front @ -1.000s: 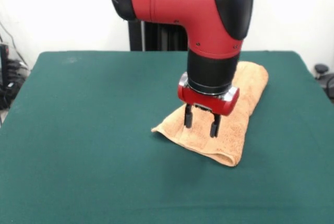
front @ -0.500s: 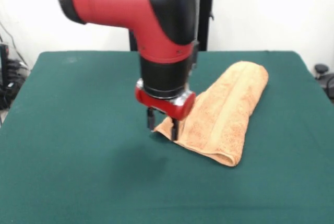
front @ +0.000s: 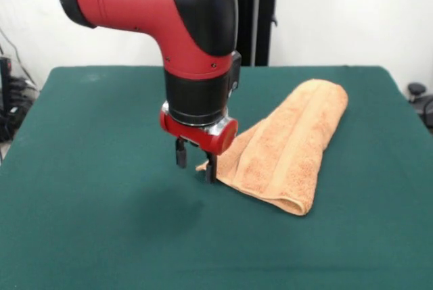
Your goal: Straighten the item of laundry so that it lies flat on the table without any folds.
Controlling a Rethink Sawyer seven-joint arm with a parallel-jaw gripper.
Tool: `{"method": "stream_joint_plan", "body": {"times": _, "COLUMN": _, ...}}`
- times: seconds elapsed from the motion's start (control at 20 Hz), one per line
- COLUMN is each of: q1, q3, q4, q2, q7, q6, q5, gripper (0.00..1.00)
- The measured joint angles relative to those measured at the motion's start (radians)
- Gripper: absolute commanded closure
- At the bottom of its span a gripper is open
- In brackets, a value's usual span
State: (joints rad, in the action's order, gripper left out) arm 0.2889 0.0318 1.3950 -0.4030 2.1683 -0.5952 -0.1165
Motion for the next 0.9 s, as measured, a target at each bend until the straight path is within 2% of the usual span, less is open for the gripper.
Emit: {"method": "stream_joint_plan", "body": {"times": 0.9, "q1": -0.021, "q3": 0.003, "q4": 0.061, "q2": -0.002, "q7": 0.000, "q6": 0.006, "q5": 0.000, "gripper": 0.00}}
